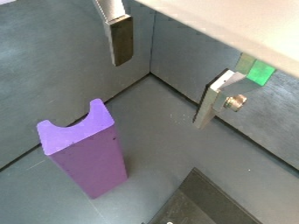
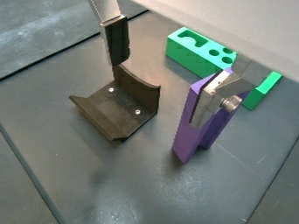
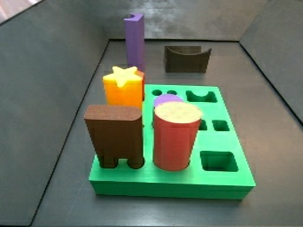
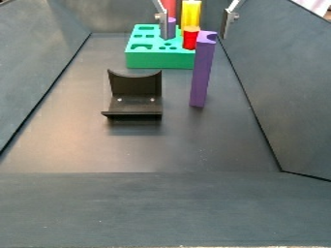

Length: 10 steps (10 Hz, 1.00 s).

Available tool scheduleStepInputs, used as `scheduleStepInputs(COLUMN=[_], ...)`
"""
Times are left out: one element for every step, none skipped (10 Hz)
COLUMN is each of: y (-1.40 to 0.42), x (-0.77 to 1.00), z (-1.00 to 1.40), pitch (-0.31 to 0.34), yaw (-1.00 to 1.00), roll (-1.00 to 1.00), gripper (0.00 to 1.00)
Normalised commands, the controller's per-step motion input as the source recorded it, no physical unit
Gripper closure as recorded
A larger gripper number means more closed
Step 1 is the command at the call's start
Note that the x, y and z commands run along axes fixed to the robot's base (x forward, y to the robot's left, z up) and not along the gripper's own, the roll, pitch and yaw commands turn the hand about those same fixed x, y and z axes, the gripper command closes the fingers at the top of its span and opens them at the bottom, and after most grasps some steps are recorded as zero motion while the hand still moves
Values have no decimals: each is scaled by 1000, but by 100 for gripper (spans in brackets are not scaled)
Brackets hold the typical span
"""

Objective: Pick up the arch object. Move up. Move to above the board. Insert the arch object.
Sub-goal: Pick up the arch object.

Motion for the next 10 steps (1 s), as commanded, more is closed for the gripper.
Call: scheduleStepInputs(y=[0,-326,-406,-511,-571,-457,-457,-363,-123,-54], x=[-60,-331,-86,0,-37,-166,-174,-26,-206,-140], z=[0,-134,-214,-131,-203,-400,-420,-574,-709,-760], pitch=[0,-161,-140,-143,-154,-219,-220,-124,-73,-16], yaw=[0,-526,-669,-646,-546,-571,-551,-366,-260,-114], roll=[0,-63,-97,-73,-86,-177,-187,-174,-139,-126], gripper=[0,0,0,0,0,0,0,0,0,0])
